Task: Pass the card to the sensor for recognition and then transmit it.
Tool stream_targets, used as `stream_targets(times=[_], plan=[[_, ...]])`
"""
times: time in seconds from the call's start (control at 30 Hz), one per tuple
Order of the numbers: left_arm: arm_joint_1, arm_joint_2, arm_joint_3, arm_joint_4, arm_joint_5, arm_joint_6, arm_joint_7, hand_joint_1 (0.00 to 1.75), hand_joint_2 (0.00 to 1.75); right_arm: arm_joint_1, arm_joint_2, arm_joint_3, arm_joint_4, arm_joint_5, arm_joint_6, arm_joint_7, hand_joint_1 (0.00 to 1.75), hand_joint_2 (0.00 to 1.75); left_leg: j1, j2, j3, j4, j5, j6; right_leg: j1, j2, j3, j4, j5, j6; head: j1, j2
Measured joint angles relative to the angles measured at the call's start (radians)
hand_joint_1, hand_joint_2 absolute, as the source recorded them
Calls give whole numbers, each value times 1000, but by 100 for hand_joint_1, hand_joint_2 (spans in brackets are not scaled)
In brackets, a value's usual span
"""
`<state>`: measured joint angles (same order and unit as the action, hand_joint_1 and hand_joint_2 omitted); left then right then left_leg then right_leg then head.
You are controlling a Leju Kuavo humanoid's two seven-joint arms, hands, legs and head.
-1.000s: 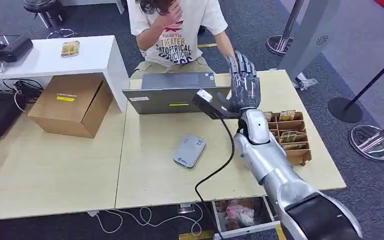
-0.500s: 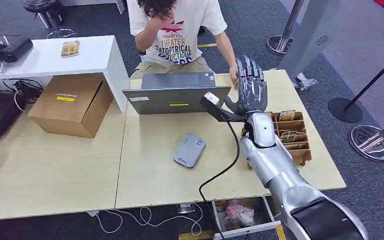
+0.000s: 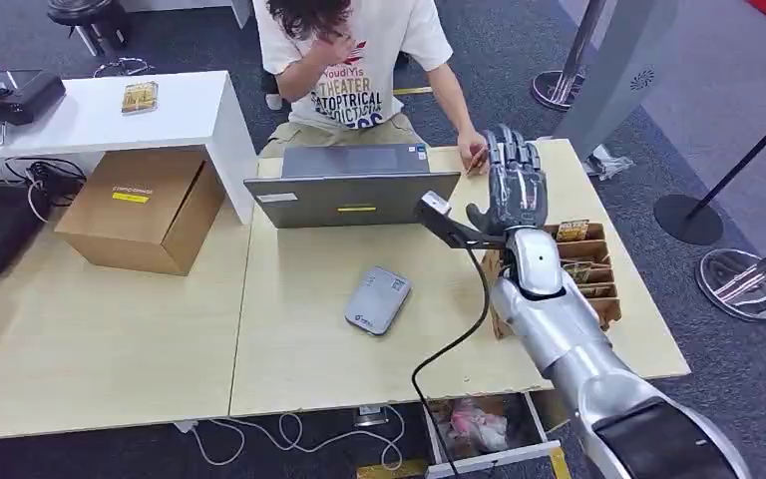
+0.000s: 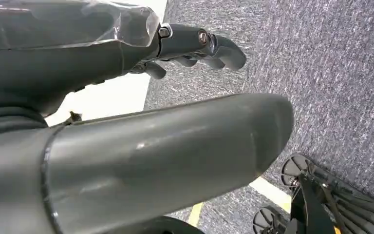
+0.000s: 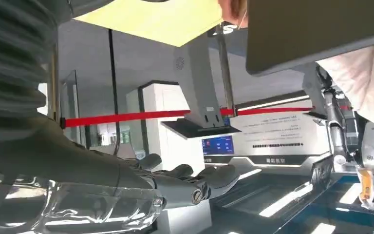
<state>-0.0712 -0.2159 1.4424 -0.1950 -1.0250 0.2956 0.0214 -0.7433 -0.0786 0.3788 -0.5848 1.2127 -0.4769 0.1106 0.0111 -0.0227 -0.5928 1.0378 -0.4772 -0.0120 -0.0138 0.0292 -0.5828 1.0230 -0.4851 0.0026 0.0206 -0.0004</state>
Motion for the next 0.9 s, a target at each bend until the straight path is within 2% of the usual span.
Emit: stream_targets(times=[0.67,0.9], plan=[[0,3,0,0,-4,-14,2,0,0,0,-31,-18,-78,42,71,42,0,175,0,0,0,0,0,0,0,0,0,0,0,0,0,0],[0,9,0,0,-11,-27,0,0,0,12,-57,-28,-110,39,139,42,0,175,0,0,0,0,0,0,0,0,0,0,0,0,0,0]])
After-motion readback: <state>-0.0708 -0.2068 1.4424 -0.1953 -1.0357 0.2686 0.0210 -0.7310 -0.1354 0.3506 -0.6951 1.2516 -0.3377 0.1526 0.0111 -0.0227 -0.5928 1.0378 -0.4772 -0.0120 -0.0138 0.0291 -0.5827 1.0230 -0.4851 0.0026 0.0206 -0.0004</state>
